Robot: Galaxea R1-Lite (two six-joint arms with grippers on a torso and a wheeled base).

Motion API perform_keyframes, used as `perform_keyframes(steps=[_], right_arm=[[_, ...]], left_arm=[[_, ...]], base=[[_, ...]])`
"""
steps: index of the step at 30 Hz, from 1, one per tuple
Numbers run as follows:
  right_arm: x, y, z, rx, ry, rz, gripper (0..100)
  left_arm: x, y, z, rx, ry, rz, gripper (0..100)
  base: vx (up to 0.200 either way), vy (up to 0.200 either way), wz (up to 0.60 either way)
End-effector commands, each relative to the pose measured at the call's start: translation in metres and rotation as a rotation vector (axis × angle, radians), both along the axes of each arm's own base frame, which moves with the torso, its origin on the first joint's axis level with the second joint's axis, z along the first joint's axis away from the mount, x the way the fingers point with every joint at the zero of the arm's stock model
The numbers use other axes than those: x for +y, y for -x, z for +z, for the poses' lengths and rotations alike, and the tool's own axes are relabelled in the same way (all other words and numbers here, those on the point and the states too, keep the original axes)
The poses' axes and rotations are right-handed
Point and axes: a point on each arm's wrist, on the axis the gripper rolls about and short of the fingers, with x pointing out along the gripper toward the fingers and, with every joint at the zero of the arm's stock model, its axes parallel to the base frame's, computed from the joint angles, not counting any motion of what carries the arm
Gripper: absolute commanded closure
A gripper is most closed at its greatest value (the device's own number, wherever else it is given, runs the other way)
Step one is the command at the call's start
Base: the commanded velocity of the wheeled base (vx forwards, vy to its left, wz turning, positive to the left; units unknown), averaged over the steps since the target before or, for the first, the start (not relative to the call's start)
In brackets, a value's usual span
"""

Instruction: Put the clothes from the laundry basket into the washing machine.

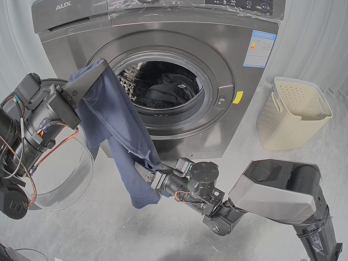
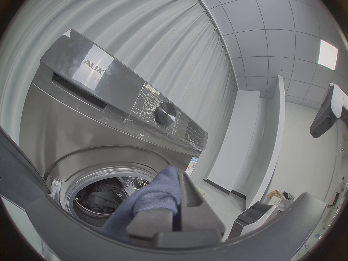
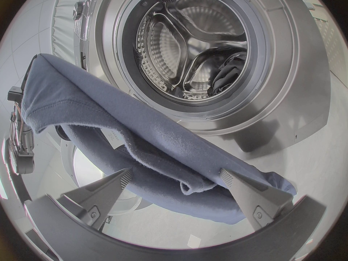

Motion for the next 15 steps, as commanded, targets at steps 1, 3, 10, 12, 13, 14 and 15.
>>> perform_keyframes(steps=[1,3,10,12,13,14,15], right_arm=[[0.004,0.003,0.0,0.0,-0.003,0.009,0],[0.005,0.003,0.001,-0.001,-0.004,0.01,0],[0.007,0.008,-0.001,0.008,0.004,0.006,0],[0.008,0.011,-0.003,0.014,0.011,0.012,0],[0.009,0.013,-0.002,0.013,0.01,0.016,0],[0.01,0.014,-0.002,0.013,0.01,0.02,0],[0.01,0.014,-0.002,0.012,0.009,0.021,0]], left_arm=[[0.0,0.0,0.0,-0.001,0.001,0.0,100],[0.0,0.0,0.0,-0.001,0.001,0.0,100],[0.0,0.0,0.001,-0.002,0.001,0.0,100],[0.0,0.0,0.001,-0.002,0.001,0.0,100],[0.0,0.0,0.001,-0.002,0.001,0.0,100],[0.0,0.0,0.001,-0.002,0.001,0.0,100],[0.0,0.0,0.001,-0.002,0.001,0.0,100]], base=[[0.0,0.0,0.0],[0.0,0.0,0.0],[0.0,0.0,0.0],[0.0,0.0,0.0],[0.0,0.0,0.0],[0.0,0.0,0.0],[0.0,0.0,0.0]])
